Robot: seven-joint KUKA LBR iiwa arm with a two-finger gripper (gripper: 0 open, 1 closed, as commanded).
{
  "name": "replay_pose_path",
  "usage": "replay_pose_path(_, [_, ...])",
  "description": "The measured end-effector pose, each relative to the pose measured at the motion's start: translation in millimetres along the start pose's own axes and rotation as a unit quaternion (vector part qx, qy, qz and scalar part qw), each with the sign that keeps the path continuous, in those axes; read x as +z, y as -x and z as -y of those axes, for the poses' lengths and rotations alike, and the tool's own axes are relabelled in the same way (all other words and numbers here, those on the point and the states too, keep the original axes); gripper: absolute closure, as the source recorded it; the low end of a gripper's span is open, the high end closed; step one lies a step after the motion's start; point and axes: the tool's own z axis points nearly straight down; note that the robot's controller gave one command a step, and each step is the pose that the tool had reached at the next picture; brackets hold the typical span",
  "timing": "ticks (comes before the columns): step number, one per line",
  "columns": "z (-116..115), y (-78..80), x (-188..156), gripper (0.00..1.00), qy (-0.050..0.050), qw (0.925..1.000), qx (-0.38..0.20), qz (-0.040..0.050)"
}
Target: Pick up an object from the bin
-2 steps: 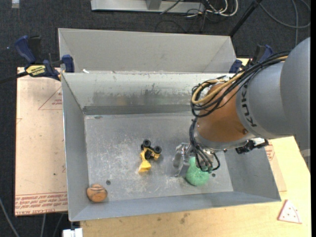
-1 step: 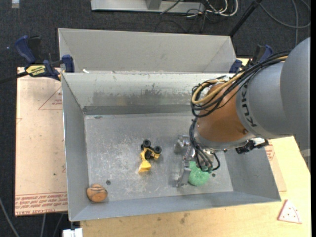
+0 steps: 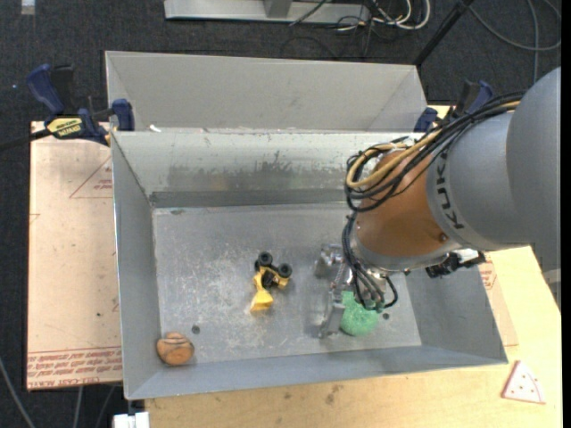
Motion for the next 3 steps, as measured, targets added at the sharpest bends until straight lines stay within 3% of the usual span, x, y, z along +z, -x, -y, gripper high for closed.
replay_pose_path(1, [1.6, -8.2, -0.1, 0.0, 0.0, 0.9995, -0.031, 0.0011])
replay_pose_path(2, [27.2, 10.2, -46.7, 0.0, 0.0, 0.9981, -0.061, -0.0028])
replay_pose_path(3, [57.0, 26.3, -65.8, 0.0, 0.0, 0.9998, 0.022, 0.0043])
